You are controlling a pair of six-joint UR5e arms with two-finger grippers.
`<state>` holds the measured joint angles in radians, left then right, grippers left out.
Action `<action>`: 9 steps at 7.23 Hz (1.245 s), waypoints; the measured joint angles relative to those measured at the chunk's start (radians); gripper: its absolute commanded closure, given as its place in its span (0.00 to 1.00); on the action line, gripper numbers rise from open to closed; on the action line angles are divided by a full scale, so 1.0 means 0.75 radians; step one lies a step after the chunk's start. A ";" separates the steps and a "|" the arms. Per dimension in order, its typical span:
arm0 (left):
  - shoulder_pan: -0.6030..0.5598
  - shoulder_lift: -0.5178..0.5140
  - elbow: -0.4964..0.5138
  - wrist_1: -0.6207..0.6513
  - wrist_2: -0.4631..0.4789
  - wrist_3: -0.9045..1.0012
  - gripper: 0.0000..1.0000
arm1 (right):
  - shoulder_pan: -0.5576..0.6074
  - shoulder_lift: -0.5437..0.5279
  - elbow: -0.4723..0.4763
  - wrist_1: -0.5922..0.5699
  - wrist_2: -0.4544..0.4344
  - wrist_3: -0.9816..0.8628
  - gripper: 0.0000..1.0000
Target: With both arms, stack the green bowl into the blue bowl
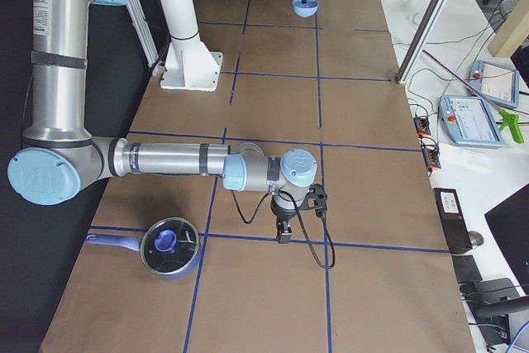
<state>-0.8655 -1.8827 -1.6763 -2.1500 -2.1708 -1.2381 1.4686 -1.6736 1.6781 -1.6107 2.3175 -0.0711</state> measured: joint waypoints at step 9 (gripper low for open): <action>0.562 -0.444 0.088 0.410 0.542 -0.229 0.00 | -0.001 0.000 -0.002 0.000 -0.002 0.001 0.00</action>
<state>-0.4440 -2.2157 -1.6107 -1.8426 -1.7644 -1.4097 1.4681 -1.6736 1.6767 -1.6105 2.3163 -0.0706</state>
